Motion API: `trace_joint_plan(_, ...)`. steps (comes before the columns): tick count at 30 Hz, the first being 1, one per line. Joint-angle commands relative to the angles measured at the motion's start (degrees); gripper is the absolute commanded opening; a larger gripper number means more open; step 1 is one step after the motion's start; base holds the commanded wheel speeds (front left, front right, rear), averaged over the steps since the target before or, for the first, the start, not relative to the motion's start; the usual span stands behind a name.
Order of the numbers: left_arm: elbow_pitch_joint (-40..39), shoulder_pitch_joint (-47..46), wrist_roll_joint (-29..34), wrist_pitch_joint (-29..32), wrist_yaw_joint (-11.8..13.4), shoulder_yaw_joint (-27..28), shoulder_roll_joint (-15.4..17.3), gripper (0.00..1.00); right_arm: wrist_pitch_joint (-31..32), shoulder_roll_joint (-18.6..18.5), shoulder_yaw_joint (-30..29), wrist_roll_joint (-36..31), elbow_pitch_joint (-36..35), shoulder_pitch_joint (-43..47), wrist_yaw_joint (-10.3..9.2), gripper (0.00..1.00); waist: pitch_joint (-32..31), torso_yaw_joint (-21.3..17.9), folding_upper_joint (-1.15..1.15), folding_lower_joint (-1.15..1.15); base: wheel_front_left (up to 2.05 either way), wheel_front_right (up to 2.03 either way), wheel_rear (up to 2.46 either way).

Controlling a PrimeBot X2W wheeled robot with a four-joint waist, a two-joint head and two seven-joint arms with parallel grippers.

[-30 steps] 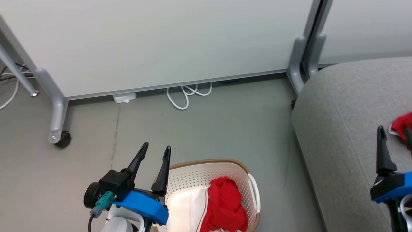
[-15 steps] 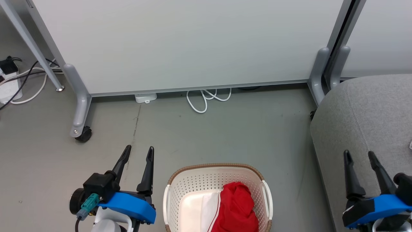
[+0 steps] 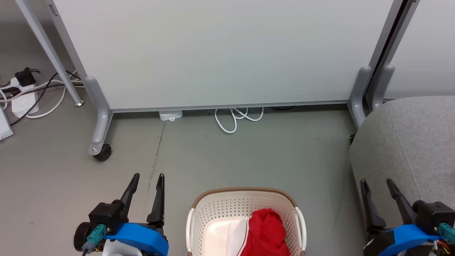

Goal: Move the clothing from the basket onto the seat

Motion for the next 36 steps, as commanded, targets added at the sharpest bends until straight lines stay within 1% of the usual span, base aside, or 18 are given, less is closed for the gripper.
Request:
trace_joint_plan(1,0.1,0.6,0.3,-0.2,-0.1,0.4,-0.1,1.00,-0.4,0.1,0.2,0.0,0.3,0.6,0.02,1.00,0.0,0.1,-0.01,0.00,0.00,0.00,0.00)
trace_joint_plan(9,0.3,0.7,0.7,-0.2,-0.1,1.1,-0.3,1.00,-0.6,0.1,0.8,-0.9,0.2,-0.1,0.02,1.00,0.2,-0.3,-0.01,0.00,0.00,0.00,0.00)
trace_joint_plan(17,0.4,-0.1,0.8,-0.2,-0.1,0.9,-0.5,1.00,-0.7,0.1,0.8,0.4,0.3,-0.8,0.02,1.00,0.9,-0.6,-0.01,0.00,0.00,0.00,0.00)
trace_joint_plan(22,0.1,-0.8,0.8,-0.2,-0.1,0.8,-0.7,1.00,-0.8,0.1,1.0,0.7,-0.1,-1.7,0.02,1.00,2.8,-0.8,-0.01,0.00,0.00,0.00,0.00)
trace_joint_plan(26,-0.1,-1.7,0.8,-0.2,-0.1,0.6,-0.8,1.00,-0.8,0.1,1.2,0.5,-0.7,-3.1,0.02,1.00,5.4,-1.2,-0.01,0.00,0.00,0.00,0.00)
trace_joint_plan(36,-0.2,-7.3,0.6,-0.2,-0.1,-0.4,-1.3,1.00,-0.8,0.1,3.5,-0.6,-2.9,-9.5,0.02,1.00,18.0,-3.9,-0.01,0.00,0.00,0.00,0.00)
